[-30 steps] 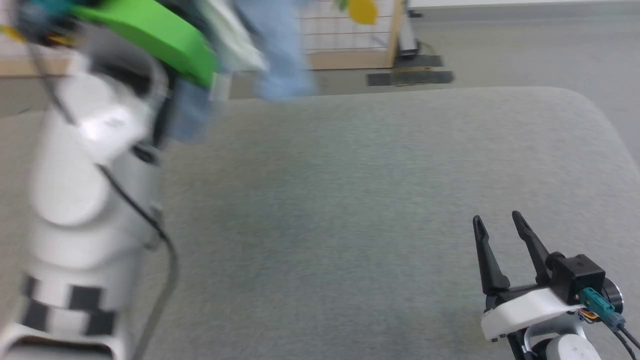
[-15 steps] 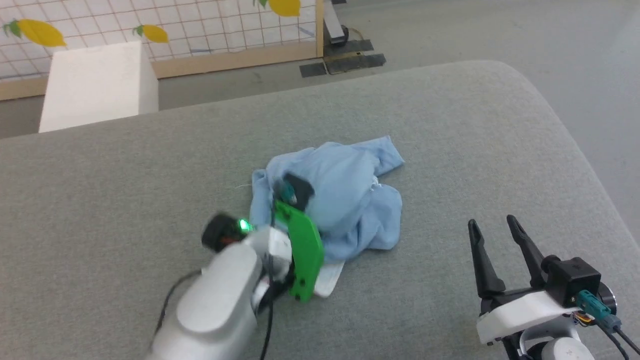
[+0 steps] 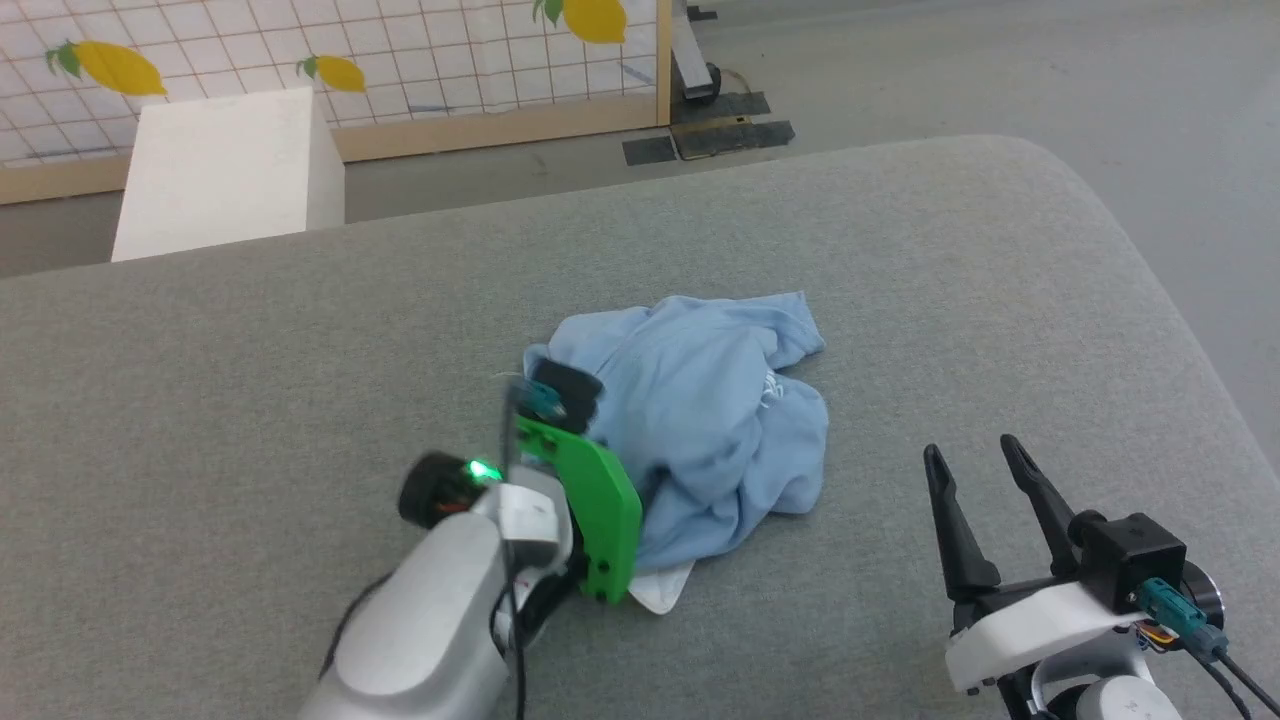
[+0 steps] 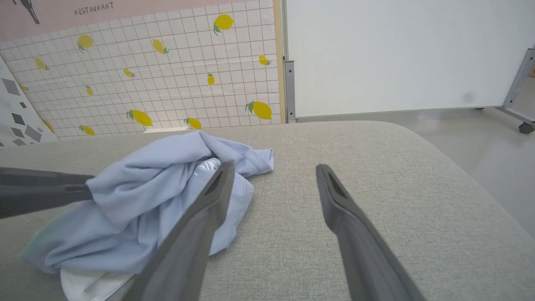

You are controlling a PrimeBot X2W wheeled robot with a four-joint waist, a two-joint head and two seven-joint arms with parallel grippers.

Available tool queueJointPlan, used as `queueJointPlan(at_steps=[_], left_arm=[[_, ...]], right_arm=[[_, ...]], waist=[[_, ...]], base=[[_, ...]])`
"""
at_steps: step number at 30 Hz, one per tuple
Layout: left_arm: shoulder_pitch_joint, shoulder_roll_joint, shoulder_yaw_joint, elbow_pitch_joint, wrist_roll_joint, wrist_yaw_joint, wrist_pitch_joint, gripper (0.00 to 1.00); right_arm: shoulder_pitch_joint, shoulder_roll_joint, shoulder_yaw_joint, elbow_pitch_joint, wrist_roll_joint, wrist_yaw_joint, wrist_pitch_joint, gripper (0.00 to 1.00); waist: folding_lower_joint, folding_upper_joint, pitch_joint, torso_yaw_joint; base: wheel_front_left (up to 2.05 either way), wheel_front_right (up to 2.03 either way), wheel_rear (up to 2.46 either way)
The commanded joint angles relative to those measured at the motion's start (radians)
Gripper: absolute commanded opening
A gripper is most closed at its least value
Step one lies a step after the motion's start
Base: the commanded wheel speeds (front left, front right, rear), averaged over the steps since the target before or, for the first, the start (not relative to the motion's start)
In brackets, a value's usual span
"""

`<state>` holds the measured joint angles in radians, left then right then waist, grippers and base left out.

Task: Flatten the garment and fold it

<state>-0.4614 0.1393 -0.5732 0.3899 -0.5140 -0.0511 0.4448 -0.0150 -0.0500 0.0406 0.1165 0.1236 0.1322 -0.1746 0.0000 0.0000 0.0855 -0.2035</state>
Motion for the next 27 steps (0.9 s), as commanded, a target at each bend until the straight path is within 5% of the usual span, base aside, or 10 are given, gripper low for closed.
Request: queueJointPlan(at_steps=[1,4,9,13,23,24,25,26,27], left_arm=[[0.009,0.010,0.021,-0.032,0.017,0.019,-0.054,1.00],[0.013,0.018,0.066,-0.093,0.036,0.062,-0.168,1.00],[0.012,0.036,0.094,-0.101,0.060,0.109,-0.216,1.00],[-0.001,0.046,0.094,-0.041,0.054,0.120,-0.166,1.00],[-0.022,0.055,0.054,0.098,-0.023,0.064,0.097,1.00],[-0.020,0.057,0.051,0.094,-0.029,0.059,0.112,0.49],[-0.018,0.059,0.050,0.084,-0.035,0.053,0.120,0.24],[-0.018,0.062,0.049,0.073,-0.035,0.049,0.117,0.00],[-0.021,0.067,0.048,0.056,-0.027,0.049,0.100,0.00]], right_arm=[[0.013,0.000,0.003,-0.008,-0.006,-0.002,0.005,1.00],[0.014,0.000,0.005,-0.015,-0.009,-0.002,0.010,1.00],[0.014,0.000,0.017,-0.022,-0.010,-0.002,0.013,1.00],[0.010,0.000,0.027,-0.022,-0.006,-0.002,0.012,1.00],[-0.015,0.000,0.032,-0.010,0.004,-0.002,0.000,1.00],[-0.015,0.000,0.030,-0.009,0.005,-0.002,-0.001,1.00],[-0.015,0.000,0.028,-0.008,0.006,-0.002,-0.002,1.00],[-0.015,0.000,0.026,-0.007,0.006,-0.002,-0.003,1.00],[-0.015,0.000,0.023,-0.005,0.006,-0.002,-0.003,1.00]], waist=[[0.0000,0.0000,-0.005,0.008],[0.0000,0.0000,-0.007,0.009],[0.0000,0.0000,0.002,0.001],[0.0000,0.0000,0.022,-0.012],[0.0000,0.0000,0.064,-0.042],[0.0000,0.0000,0.064,-0.042],[0.0000,0.0000,0.065,-0.042],[0.0000,0.0000,0.065,-0.041],[0.0000,0.0000,0.064,-0.038]], base=[[0.00,0.00,0.00],[0.00,0.00,0.00],[0.00,0.00,0.00],[0.00,0.00,0.00],[0.00,0.00,0.00],[0.00,0.00,0.00],[0.00,0.00,0.00],[0.00,0.00,0.00],[0.00,0.00,0.00]])
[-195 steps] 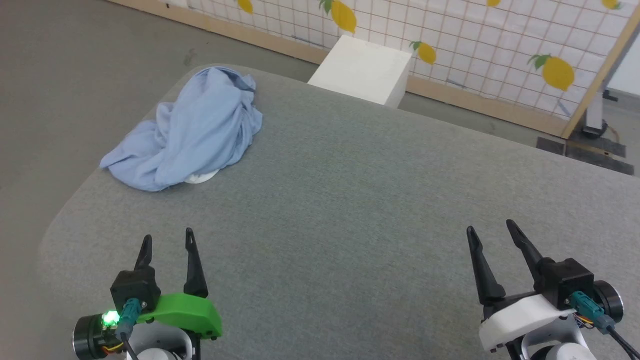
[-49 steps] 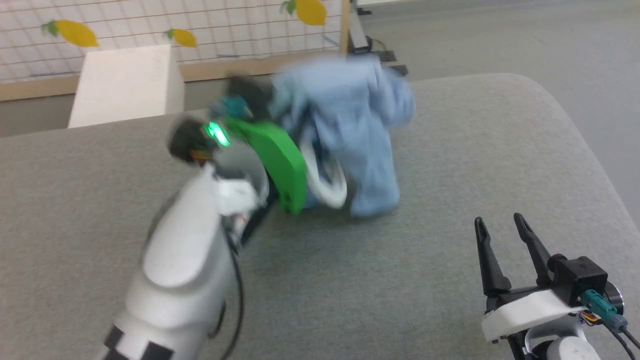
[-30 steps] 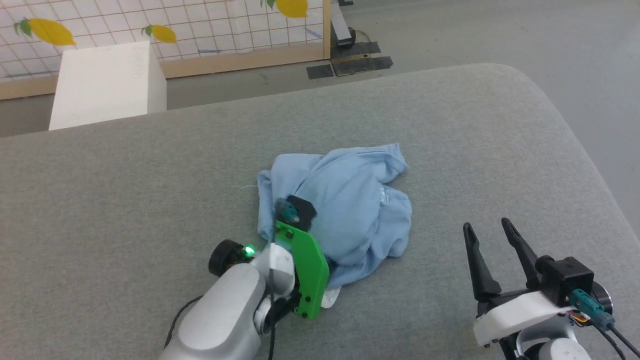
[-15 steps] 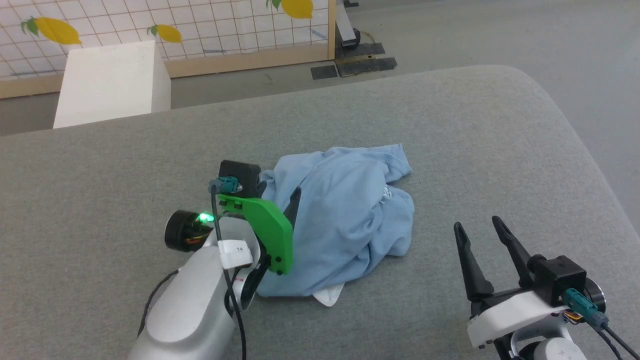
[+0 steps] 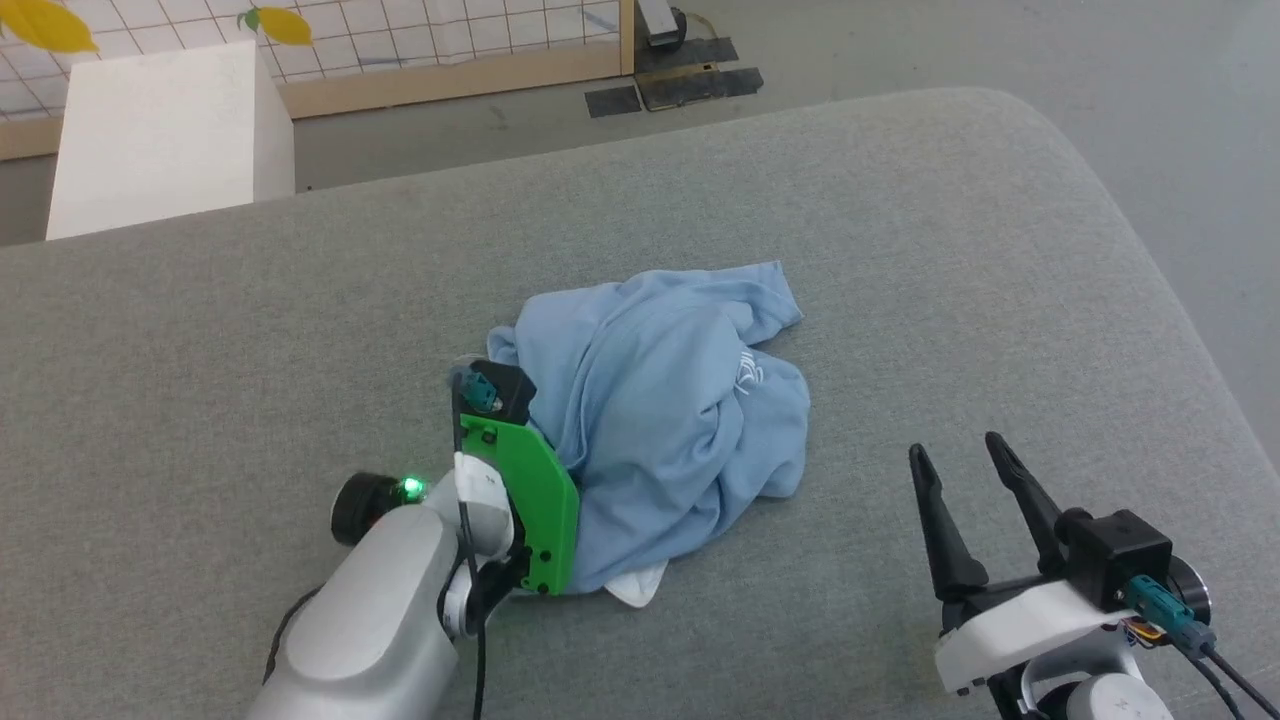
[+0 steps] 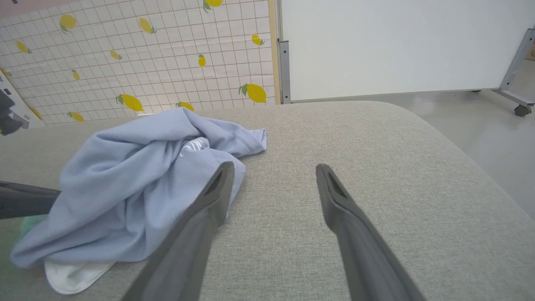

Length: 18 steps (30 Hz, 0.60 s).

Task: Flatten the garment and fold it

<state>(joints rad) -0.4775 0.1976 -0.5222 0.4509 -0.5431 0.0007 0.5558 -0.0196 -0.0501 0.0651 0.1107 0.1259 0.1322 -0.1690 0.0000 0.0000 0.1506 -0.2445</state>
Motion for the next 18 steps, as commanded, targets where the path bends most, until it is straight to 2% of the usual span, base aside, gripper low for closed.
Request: queueJointPlan(at_steps=[1,5,12,15,18], left_arm=[[-0.009,0.013,0.001,-0.019,0.013,0.004,-0.037,0.00],[-0.030,0.018,0.026,-0.074,0.064,0.041,-0.193,0.00],[-0.085,0.027,0.079,-0.141,0.176,0.136,-0.513,0.00],[-0.071,0.028,0.076,-0.153,0.193,0.146,-0.572,0.00],[-0.013,0.041,0.048,-0.151,0.185,0.130,-0.533,0.00]], right_arm=[[-0.010,0.000,-0.005,0.002,0.004,-0.002,-0.010,1.00],[-0.011,0.000,-0.010,0.005,0.003,-0.002,-0.012,1.00],[-0.014,0.000,-0.013,0.005,0.000,-0.002,-0.012,1.00],[-0.011,0.000,-0.010,0.007,0.002,-0.002,-0.011,1.00],[-0.008,0.000,-0.008,0.007,0.005,-0.002,-0.011,1.00]], waist=[[0.0000,0.0000,-0.002,0.006],[0.0000,0.0000,-0.011,0.029],[0.0000,0.0000,-0.028,0.083],[0.0000,0.0000,-0.035,0.102],[0.0000,0.0000,-0.036,0.118]], base=[[0.00,0.00,0.00],[0.00,0.00,0.00],[0.00,0.00,0.00],[0.00,0.00,0.00],[0.00,0.00,0.00]])
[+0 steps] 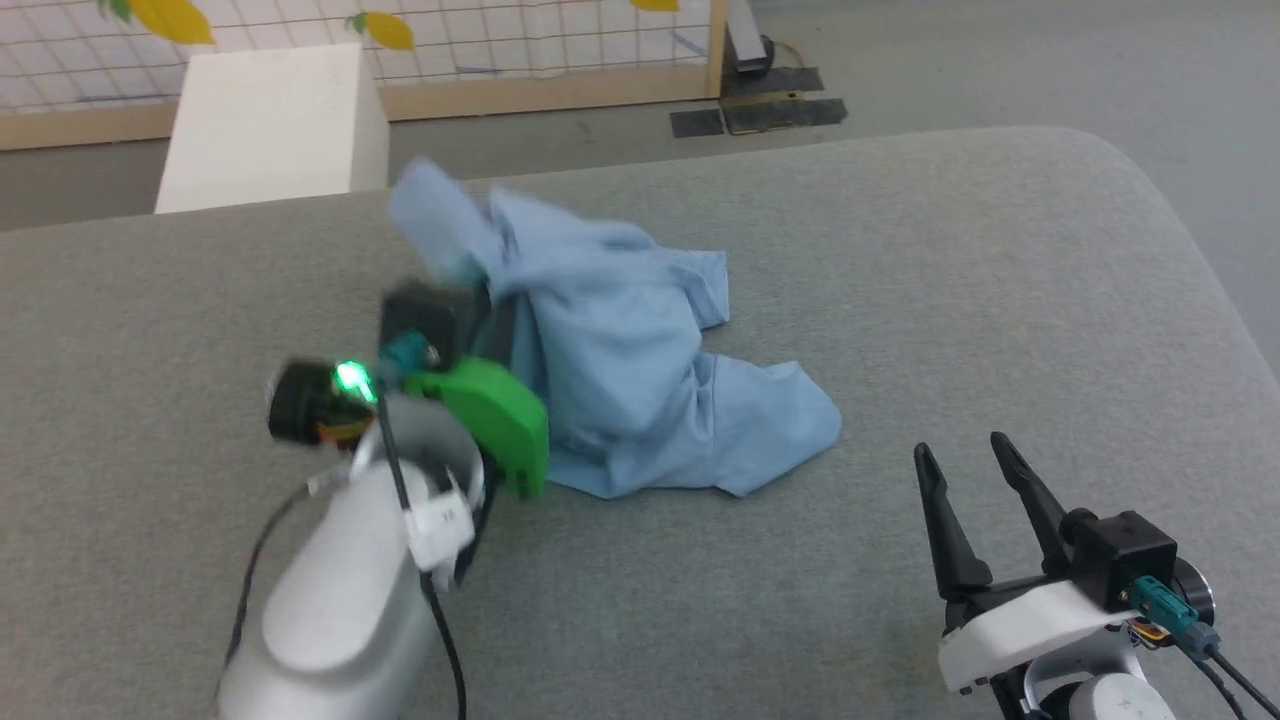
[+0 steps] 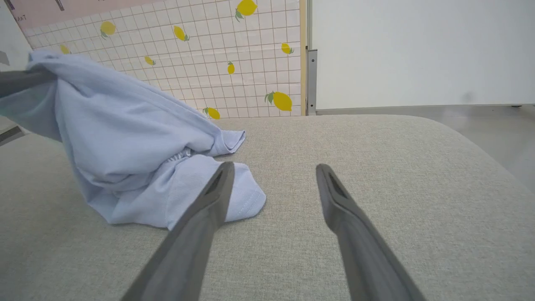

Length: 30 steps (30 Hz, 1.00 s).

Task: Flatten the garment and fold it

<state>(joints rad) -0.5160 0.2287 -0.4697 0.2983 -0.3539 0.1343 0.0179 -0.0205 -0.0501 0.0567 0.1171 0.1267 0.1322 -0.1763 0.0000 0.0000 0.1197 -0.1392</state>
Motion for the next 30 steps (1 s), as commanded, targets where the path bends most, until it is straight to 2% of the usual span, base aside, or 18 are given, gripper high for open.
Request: queueJointPlan(at_steps=[1,9,10,11,12,14,16,19,22,25,27,30], left_arm=[[0.048,0.017,-0.014,0.001,-0.009,-0.008,0.028,0.00],[0.291,0.095,-0.069,-0.100,-0.079,-0.024,0.238,0.00],[0.315,0.103,-0.076,-0.115,-0.088,-0.028,0.259,0.31],[0.344,0.109,-0.083,-0.134,-0.108,-0.038,0.286,0.69],[0.366,0.115,-0.085,-0.150,-0.122,-0.042,0.304,1.00],[0.410,0.121,-0.075,-0.189,-0.159,-0.041,0.320,1.00],[0.444,0.126,-0.045,-0.235,-0.183,-0.029,0.289,1.00],[0.493,0.113,0.039,-0.310,-0.230,-0.009,0.167,1.00],[0.509,0.116,0.110,-0.343,-0.184,0.049,0.020,1.00],[0.491,0.099,0.158,-0.322,-0.140,0.079,-0.144,1.00],[0.466,0.073,0.181,-0.291,-0.124,0.087,-0.231,1.00],[0.414,0.028,0.208,-0.247,-0.098,0.082,-0.273,1.00]], right_arm=[[-0.007,0.000,0.002,0.001,0.006,-0.002,-0.004,1.00],[0.001,0.000,-0.012,-0.001,0.002,-0.002,-0.003,1.00],[0.003,0.000,-0.016,-0.003,0.001,-0.002,-0.002,1.00],[0.004,0.000,-0.021,-0.005,0.000,-0.002,-0.001,1.00],[0.005,0.000,-0.024,-0.006,-0.001,-0.002,0.000,1.00],[0.005,0.000,-0.033,-0.009,-0.003,-0.002,0.004,1.00],[0.003,0.000,-0.037,-0.012,-0.010,-0.002,0.011,1.00],[-0.007,0.000,-0.036,-0.023,-0.019,-0.002,0.028,1.00],[-0.043,0.000,-0.027,-0.038,-0.030,-0.002,0.049,1.00],[-0.115,0.000,-0.007,-0.044,-0.043,-0.002,0.096,1.00],[-0.183,0.000,0.014,-0.034,-0.044,-0.002,0.140,1.00],[-0.300,0.000,0.044,0.004,-0.030,-0.002,0.210,1.00]], waist=[[0.0000,0.0000,-0.005,0.015],[0.0000,0.0000,0.001,0.039],[0.0000,0.0000,0.002,0.043],[0.0000,0.0000,0.004,0.048],[0.0000,0.0000,0.006,0.052],[0.0000,0.0000,0.008,0.061],[0.0000,0.0000,0.008,0.072],[0.0000,0.0000,0.010,0.095],[0.0000,0.0000,0.018,0.125],[0.0000,0.0000,0.036,0.161],[0.0000,0.0000,0.053,0.183],[0.0000,0.0000,0.089,0.216]], base=[[0.00,0.00,0.00],[0.00,0.00,0.00],[0.00,0.00,0.00],[0.00,0.00,0.00],[0.00,0.00,0.00],[0.00,0.00,0.00],[0.00,0.00,0.00],[0.00,0.00,0.00],[0.00,0.00,0.00],[0.00,0.00,0.00],[0.00,0.00,0.00],[0.00,0.00,0.00]])
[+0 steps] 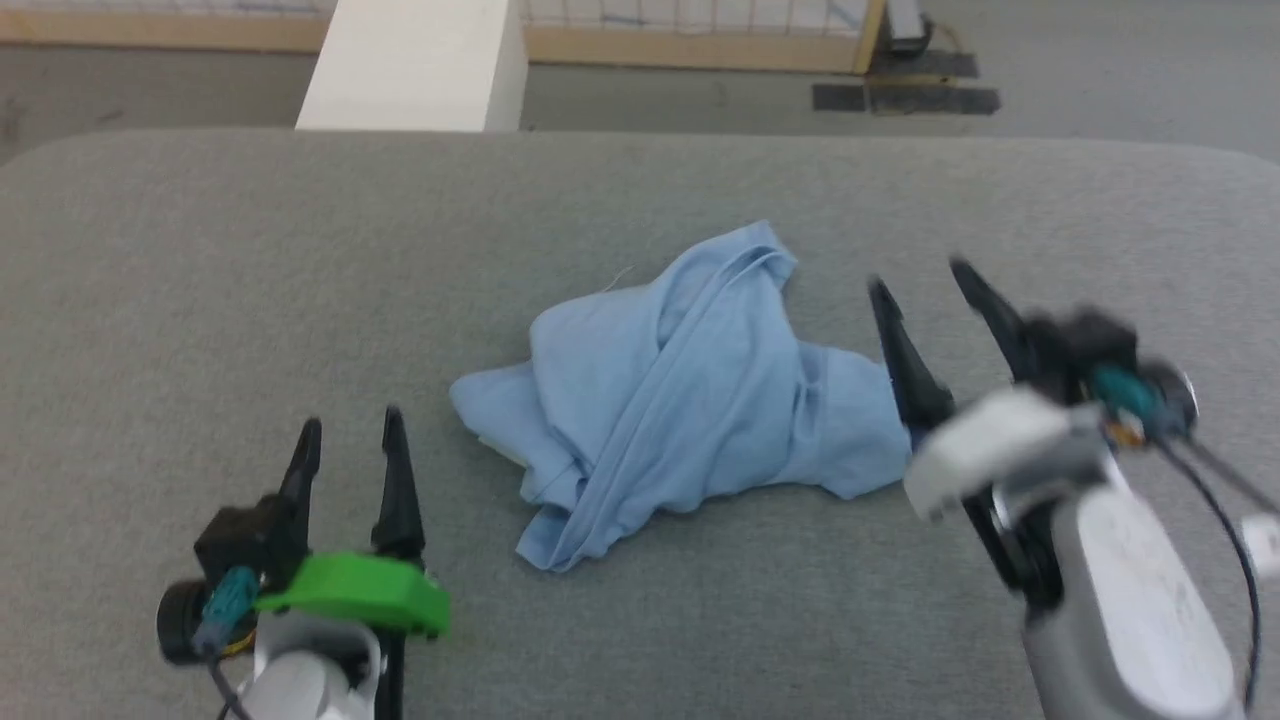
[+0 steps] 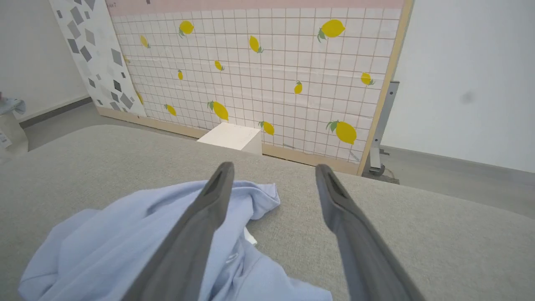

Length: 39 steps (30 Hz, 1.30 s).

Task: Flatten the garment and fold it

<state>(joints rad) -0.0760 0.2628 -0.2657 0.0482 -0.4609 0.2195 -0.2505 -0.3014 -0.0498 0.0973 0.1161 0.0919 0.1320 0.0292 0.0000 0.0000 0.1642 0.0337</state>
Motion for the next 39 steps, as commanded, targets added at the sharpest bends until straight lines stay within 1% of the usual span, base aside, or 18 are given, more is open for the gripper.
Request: queueJointPlan(at_steps=[1,4,7,9,15,17,21,22,23,24,25,27,29,30,31,35,37,39], left_arm=[[-0.048,-0.029,0.019,0.011,0.018,-0.009,-0.009,1.00],[-0.099,-0.092,0.071,-0.007,0.078,-0.032,-0.011,1.00],[-0.121,-0.155,0.102,-0.015,0.132,-0.072,-0.011,1.00],[-0.133,-0.181,0.118,-0.011,0.152,-0.099,-0.011,1.00],[-0.159,-0.210,0.143,-0.004,0.179,-0.155,-0.011,1.00],[-0.163,-0.212,0.145,-0.009,0.173,-0.159,-0.011,1.00],[-0.171,-0.212,0.141,-0.019,0.150,-0.148,-0.011,1.00],[-0.172,-0.212,0.142,-0.020,0.147,-0.146,-0.011,1.00],[-0.171,-0.212,0.144,-0.021,0.146,-0.145,-0.011,1.00],[-0.168,-0.212,0.147,-0.021,0.146,-0.143,-0.011,1.00],[-0.165,-0.212,0.149,-0.019,0.148,-0.142,-0.011,1.00],[-0.158,-0.212,0.153,-0.012,0.151,-0.142,-0.011,1.00],[-0.150,-0.212,0.158,-0.004,0.157,-0.143,-0.011,1.00],[-0.138,-0.212,0.164,0.002,0.168,-0.147,-0.011,1.00],[-0.128,-0.212,0.168,0.005,0.174,-0.150,-0.011,1.00],[-0.089,-0.212,0.197,0.020,0.202,-0.162,-0.011,1.00],[-0.070,-0.212,0.209,0.030,0.212,-0.172,-0.011,1.00],[-0.052,-0.212,0.218,0.037,0.222,-0.181,-0.011,1.00]], right_arm=[[-0.068,0.000,0.010,0.026,0.011,-0.001,0.034,1.00],[-0.192,0.000,0.019,0.100,0.028,-0.001,0.124,1.00],[-0.306,0.000,0.004,0.214,0.045,-0.001,0.245,1.00],[-0.369,0.000,-0.015,0.287,0.049,-0.001,0.329,1.00],[-0.498,-0.001,-0.075,0.442,0.039,-0.001,0.510,1.00],[-0.525,-0.001,-0.084,0.475,0.040,-0.001,0.566,1.00],[-0.560,-0.008,-0.067,0.518,0.012,-0.001,0.658,1.00],[-0.564,-0.009,-0.064,0.525,0.012,-0.001,0.680,0.89],[-0.566,-0.009,-0.061,0.528,0.014,-0.001,0.692,0.46],[-0.566,-0.009,-0.058,0.528,0.018,-0.001,0.701,0.14],[-0.564,-0.011,-0.058,0.529,0.020,-0.001,0.707,0.00],[-0.555,-0.011,-0.053,0.521,0.031,-0.001,0.699,0.00],[-0.543,-0.011,-0.050,0.494,0.042,-0.001,0.641,0.00],[-0.524,-0.009,-0.040,0.454,0.067,-0.001,0.555,0.00],[-0.511,-0.008,-0.029,0.424,0.086,-0.001,0.500,0.00],[-0.431,-0.003,0.036,0.278,0.200,-0.001,0.345,0.00],[-0.361,-0.003,0.089,0.180,0.254,-0.001,0.324,0.00],[-0.272,-0.011,0.148,0.063,0.305,-0.001,0.340,0.00]], waist=[[0.0000,0.0000,0.063,0.057],[0.0000,0.0000,0.114,0.088],[0.0000,0.0000,0.164,0.124],[0.0000,0.0000,0.194,0.146],[0.0000,0.0000,0.254,0.195],[0.0000,0.0000,0.269,0.206],[0.0000,0.0000,0.284,0.215],[0.0000,0.0000,0.283,0.214],[0.0000,0.0000,0.281,0.211],[0.0000,0.0000,0.276,0.205],[0.0000,0.0000,0.271,0.200],[0.0000,0.0000,0.253,0.188],[0.0000,0.0000,0.226,0.173],[0.0000,0.0000,0.192,0.156],[0.0000,0.0000,0.171,0.146],[0.0000,0.0000,0.087,0.097],[0.0000,0.0000,0.044,0.077],[0.0000,0.0000,0.006,0.060]], base=[[0.00,0.00,0.00],[0.00,0.00,0.00],[0.00,0.00,0.00],[0.00,0.00,0.00],[0.00,0.00,0.00],[0.00,0.00,0.00],[0.00,0.00,0.00],[0.00,0.00,0.00],[0.00,0.00,0.00],[0.00,0.00,0.00],[0.00,0.00,0.00],[0.00,0.00,0.00],[0.00,0.00,0.00],[0.00,0.00,0.00],[0.00,0.00,0.00],[0.00,0.00,0.00],[0.00,0.00,0.00],[0.00,0.00,0.00]])
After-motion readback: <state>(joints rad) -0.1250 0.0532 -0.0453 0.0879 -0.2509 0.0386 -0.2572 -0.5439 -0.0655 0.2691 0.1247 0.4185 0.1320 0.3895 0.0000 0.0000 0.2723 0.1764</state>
